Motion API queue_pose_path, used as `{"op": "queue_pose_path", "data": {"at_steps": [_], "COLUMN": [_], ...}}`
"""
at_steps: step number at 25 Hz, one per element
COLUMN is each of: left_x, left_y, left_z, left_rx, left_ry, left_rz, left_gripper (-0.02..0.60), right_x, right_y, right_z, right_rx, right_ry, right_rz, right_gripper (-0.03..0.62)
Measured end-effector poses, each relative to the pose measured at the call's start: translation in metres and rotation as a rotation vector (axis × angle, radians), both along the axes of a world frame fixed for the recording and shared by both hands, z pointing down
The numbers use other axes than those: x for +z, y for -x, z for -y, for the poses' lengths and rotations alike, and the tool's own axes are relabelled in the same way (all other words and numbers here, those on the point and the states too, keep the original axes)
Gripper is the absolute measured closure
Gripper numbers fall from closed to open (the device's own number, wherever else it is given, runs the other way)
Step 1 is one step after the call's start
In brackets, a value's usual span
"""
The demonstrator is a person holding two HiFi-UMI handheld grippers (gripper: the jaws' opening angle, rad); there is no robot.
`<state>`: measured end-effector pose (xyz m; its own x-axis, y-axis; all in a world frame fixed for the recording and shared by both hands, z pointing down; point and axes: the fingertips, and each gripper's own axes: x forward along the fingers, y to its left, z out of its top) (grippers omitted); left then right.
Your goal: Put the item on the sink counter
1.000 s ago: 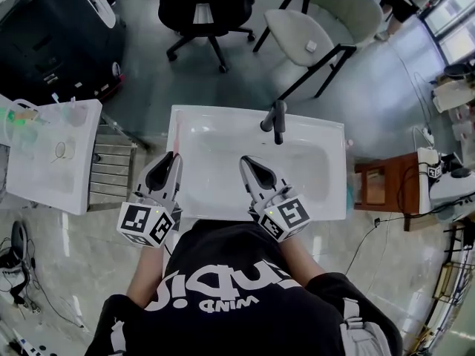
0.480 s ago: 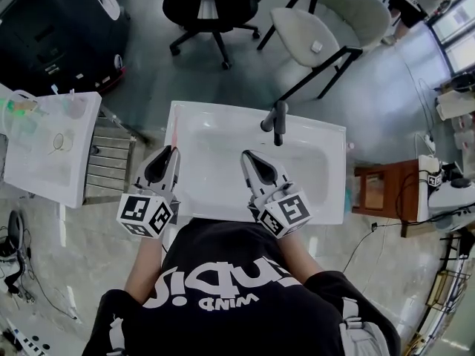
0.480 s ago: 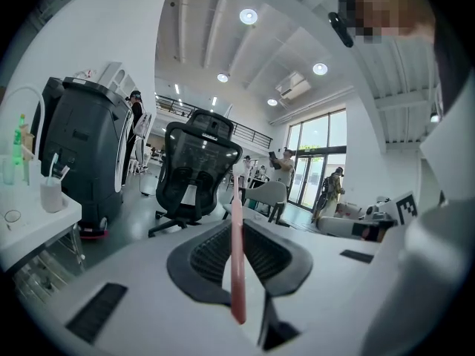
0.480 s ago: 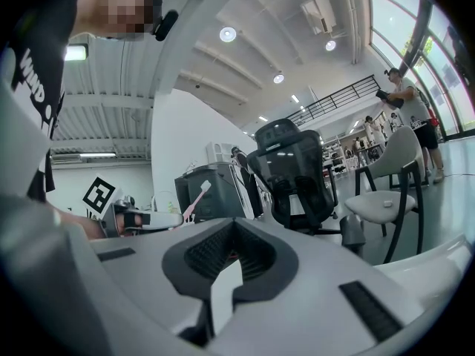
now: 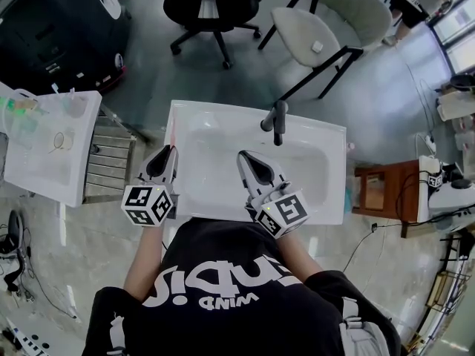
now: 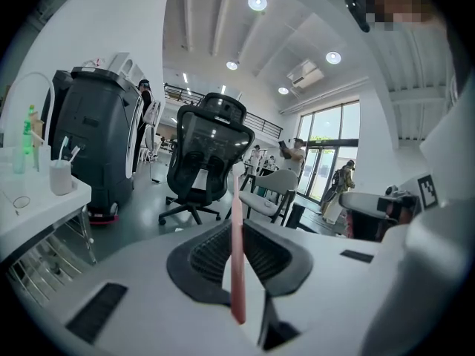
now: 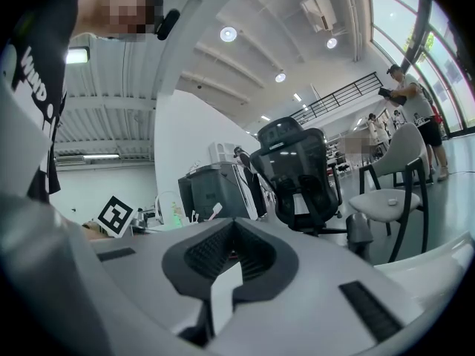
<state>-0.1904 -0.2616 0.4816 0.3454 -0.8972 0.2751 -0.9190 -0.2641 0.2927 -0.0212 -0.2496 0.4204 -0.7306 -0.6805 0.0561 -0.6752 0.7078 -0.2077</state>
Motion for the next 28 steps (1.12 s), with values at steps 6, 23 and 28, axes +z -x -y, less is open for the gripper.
{"op": "queue_pose_path", "data": {"at_steps": [6, 23, 28], "left_x": [0.031, 0.119, 0.136], "left_y": [0.005, 0.011, 0.013], "left_z": [0.01, 0.018, 0.016], "left_rx": [-0.009, -0.014, -0.009], "left_ry": [0.071, 0.292, 0.34], "left_rz": [-0.014, 0.003, 0.01], "left_gripper": [0.518, 0.518, 0.518], "right_x": [0.0, 0.007, 0.009], "right_y": [0.001, -0.001, 0.0], "right_z": [0.001, 0.007, 0.007], "right_rx": [0.002, 0.005, 0.003], "right_ry": [0.002, 0.023, 0.028], "right_rz": [0.002, -0.009, -0.012], "right_gripper": [0.576, 0.576, 0.576]}}
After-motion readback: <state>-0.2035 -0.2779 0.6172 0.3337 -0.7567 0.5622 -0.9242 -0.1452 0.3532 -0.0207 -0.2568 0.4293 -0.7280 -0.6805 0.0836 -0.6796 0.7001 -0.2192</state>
